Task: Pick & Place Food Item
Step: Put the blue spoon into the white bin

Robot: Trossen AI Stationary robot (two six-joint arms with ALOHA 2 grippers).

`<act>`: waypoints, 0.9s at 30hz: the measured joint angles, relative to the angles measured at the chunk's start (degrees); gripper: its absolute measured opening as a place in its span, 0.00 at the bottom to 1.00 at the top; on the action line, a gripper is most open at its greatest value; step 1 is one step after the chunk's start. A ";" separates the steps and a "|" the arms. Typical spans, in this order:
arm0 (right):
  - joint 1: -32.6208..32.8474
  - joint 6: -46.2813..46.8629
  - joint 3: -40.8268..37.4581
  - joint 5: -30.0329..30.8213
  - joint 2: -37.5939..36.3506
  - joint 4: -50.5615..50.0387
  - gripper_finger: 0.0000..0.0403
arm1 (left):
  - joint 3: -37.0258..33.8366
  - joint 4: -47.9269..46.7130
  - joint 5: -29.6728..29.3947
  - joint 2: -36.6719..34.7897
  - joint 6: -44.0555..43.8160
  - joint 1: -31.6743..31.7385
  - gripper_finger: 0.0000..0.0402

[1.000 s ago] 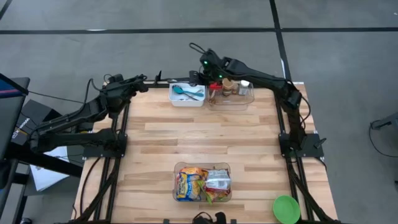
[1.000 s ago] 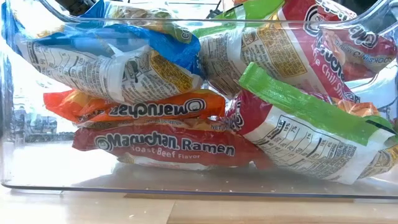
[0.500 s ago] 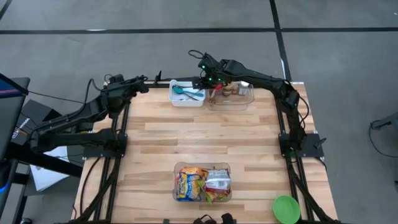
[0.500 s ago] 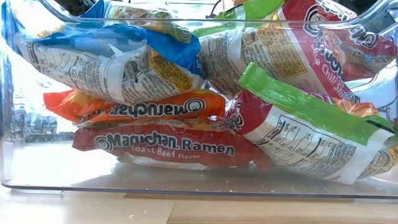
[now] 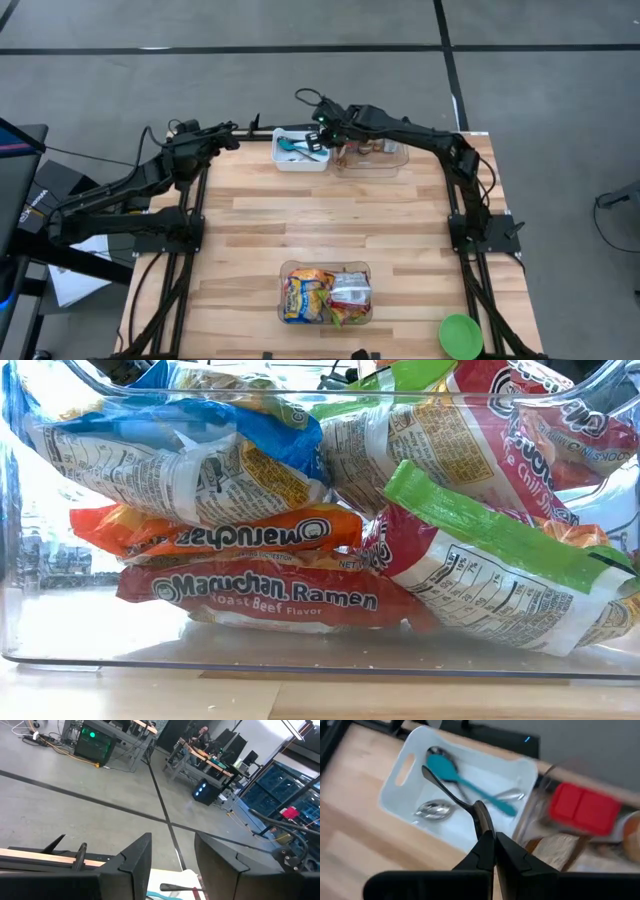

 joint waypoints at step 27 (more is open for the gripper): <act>7.91 -24.19 -0.20 20.86 4.84 5.33 0.00 | 0.00 -0.03 0.01 0.15 -0.02 0.01 0.36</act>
